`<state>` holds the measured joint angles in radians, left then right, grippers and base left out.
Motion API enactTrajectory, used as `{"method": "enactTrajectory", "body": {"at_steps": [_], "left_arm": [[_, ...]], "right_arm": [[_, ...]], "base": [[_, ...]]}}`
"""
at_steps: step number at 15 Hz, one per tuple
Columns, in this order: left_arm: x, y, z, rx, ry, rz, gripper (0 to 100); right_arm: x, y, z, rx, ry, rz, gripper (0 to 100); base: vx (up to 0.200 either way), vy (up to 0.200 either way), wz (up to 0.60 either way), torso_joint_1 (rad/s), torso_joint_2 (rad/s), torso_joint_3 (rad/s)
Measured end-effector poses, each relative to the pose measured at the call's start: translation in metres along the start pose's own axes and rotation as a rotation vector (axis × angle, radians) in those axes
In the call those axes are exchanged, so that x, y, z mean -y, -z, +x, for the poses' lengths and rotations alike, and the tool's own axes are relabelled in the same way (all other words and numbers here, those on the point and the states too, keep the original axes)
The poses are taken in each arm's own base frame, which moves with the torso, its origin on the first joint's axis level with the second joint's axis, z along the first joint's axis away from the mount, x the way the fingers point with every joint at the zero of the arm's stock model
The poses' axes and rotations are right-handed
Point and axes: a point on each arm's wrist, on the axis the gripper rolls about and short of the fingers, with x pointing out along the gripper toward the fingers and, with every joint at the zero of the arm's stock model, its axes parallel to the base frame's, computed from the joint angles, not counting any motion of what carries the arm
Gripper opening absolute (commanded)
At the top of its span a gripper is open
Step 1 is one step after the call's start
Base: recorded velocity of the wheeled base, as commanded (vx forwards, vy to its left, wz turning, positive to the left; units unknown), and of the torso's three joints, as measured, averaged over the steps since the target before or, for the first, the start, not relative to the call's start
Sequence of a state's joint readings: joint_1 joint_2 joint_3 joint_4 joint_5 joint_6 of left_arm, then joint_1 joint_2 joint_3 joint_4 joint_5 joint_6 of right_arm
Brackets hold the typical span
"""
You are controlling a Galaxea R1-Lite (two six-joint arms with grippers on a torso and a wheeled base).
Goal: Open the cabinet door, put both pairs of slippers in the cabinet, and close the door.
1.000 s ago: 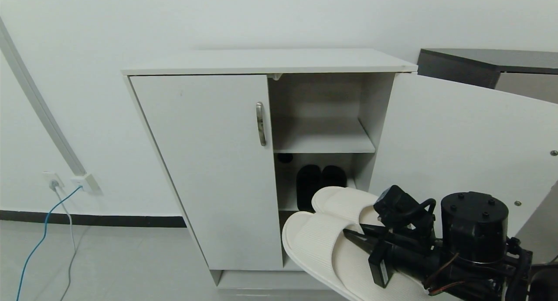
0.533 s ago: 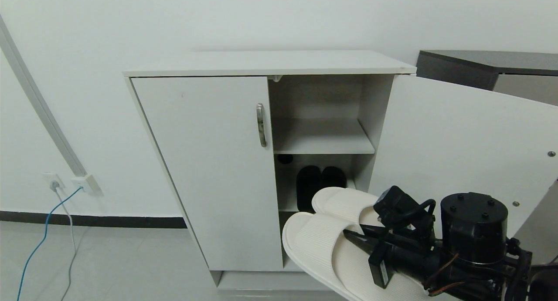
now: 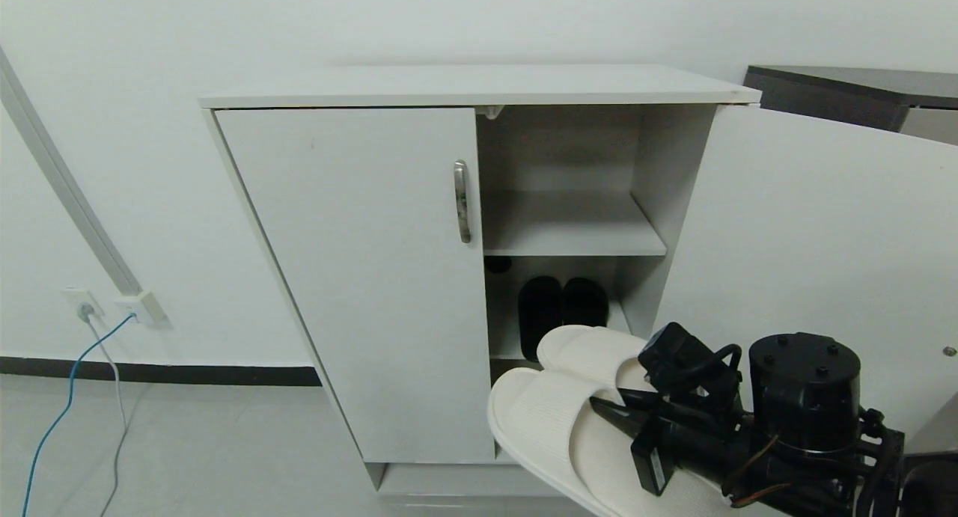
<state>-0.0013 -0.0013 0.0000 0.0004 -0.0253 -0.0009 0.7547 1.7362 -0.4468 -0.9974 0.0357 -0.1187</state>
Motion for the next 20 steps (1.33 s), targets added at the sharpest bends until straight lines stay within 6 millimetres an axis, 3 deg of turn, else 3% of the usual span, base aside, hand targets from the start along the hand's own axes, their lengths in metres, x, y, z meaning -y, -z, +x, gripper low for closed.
{"method": "enactTrajectory", "body": {"at_steps": [10, 12, 16, 20], "left_arm": [[0.0, 0.0, 0.0, 0.0, -0.003, -0.002, 0], [0.0, 0.0, 0.0, 0.0, -0.003, -0.001, 0], [0.0, 0.0, 0.0, 0.0, -0.002, 0.0, 0], [0.0, 0.0, 0.0, 0.0, -0.002, 0.001, 0]], "right_arm": [[0.001, 0.001, 0.008, 0.038, 0.043, 0.002, 0], [0.001, -0.003, 0.017, 0.037, 0.201, 0.015, 0], [-0.021, -0.012, 0.036, 0.015, 0.457, 0.106, 0], [-0.031, -0.026, 0.055, -0.006, 0.621, 0.2, 0]], "base": [[0.0, 0.0, 0.0, 0.0, 0.0, 0.0], [0.0, 0.0, 0.0, 0.0, 0.0, 0.0], [0.0, 0.0, 0.0, 0.0, 0.0, 0.0], [0.0, 0.0, 0.0, 0.0, 0.0, 0.0]]}}
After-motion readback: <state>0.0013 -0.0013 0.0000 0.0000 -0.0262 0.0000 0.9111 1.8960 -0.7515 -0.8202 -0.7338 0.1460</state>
